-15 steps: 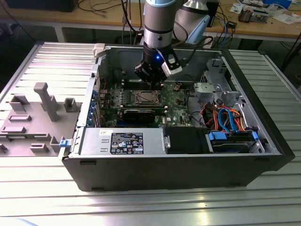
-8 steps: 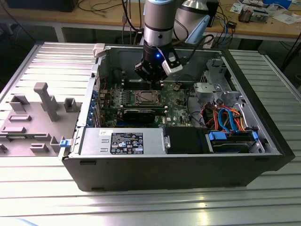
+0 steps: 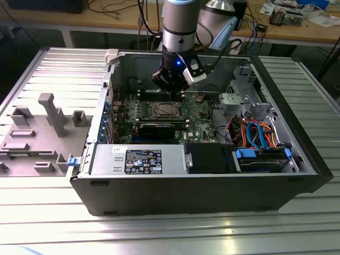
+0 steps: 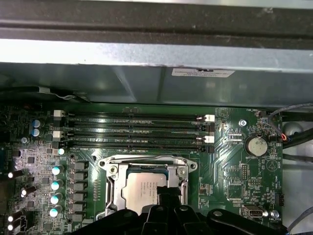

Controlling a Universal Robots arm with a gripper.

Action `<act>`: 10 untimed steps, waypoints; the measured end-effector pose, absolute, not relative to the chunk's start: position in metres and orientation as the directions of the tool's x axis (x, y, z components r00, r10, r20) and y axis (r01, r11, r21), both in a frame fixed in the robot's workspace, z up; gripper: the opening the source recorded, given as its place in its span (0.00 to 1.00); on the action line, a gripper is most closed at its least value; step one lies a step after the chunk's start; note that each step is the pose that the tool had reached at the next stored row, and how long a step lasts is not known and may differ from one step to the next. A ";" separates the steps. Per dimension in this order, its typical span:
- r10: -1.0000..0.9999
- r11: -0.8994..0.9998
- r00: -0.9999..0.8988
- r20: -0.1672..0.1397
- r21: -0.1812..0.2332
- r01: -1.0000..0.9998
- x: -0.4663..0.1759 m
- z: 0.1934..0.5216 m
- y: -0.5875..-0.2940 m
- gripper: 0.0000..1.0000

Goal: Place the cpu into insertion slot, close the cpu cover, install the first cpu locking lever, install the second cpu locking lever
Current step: 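Install the second cpu locking lever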

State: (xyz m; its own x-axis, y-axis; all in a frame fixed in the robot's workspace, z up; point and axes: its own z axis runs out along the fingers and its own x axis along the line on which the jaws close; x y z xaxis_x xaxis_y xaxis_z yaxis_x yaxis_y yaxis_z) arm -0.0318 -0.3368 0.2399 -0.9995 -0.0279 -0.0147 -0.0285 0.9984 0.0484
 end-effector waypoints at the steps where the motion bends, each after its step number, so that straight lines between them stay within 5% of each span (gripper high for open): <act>1: -0.028 0.998 -1.000 -0.015 0.048 -0.028 -0.032 0.240 -0.337 0.11; 10: -0.028 0.998 -1.000 -0.015 0.049 -0.028 -0.032 0.240 -0.339 0.11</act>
